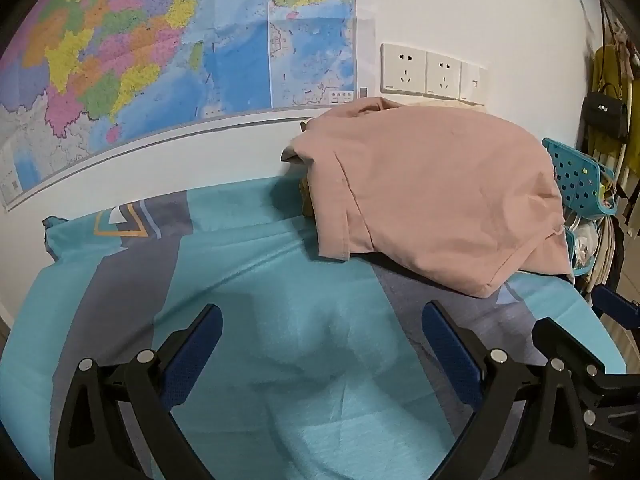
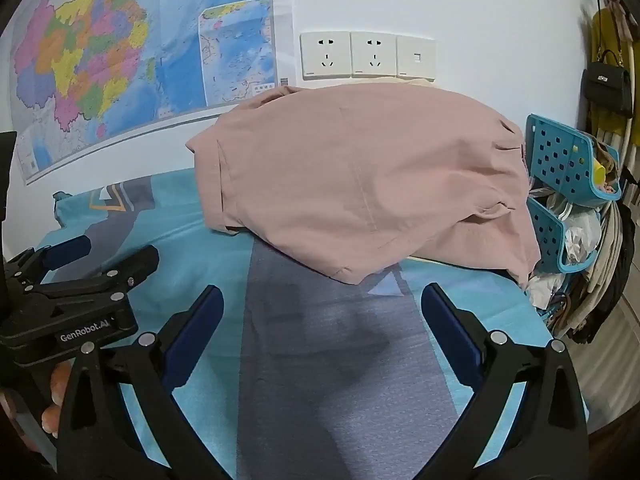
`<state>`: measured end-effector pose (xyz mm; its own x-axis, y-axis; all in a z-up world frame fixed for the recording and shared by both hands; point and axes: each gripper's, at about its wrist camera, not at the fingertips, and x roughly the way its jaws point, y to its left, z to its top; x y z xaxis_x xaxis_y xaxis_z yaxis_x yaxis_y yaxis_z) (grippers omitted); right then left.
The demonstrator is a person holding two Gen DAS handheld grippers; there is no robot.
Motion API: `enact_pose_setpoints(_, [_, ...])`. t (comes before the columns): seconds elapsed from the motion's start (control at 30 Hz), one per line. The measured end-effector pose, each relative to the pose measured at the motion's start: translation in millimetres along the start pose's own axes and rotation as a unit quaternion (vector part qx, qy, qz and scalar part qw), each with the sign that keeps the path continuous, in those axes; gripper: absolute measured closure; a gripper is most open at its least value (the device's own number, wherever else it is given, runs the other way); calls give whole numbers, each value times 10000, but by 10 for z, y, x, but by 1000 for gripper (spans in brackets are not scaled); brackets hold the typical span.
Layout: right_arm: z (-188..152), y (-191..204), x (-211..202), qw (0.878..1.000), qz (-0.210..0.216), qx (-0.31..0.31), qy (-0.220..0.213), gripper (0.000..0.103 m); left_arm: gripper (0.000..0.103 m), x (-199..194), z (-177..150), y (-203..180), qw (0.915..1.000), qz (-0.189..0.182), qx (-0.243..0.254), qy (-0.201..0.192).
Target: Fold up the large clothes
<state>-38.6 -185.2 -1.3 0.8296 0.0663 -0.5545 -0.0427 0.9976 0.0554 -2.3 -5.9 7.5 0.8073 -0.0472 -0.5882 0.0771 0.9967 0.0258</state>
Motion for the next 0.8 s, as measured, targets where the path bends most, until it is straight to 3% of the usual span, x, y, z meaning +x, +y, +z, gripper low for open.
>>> enact_pose_setpoints(0.8, [45,18,-30,10000,-22,-30,-31,5,7,-59,39,4,9998,-97,-98,-111])
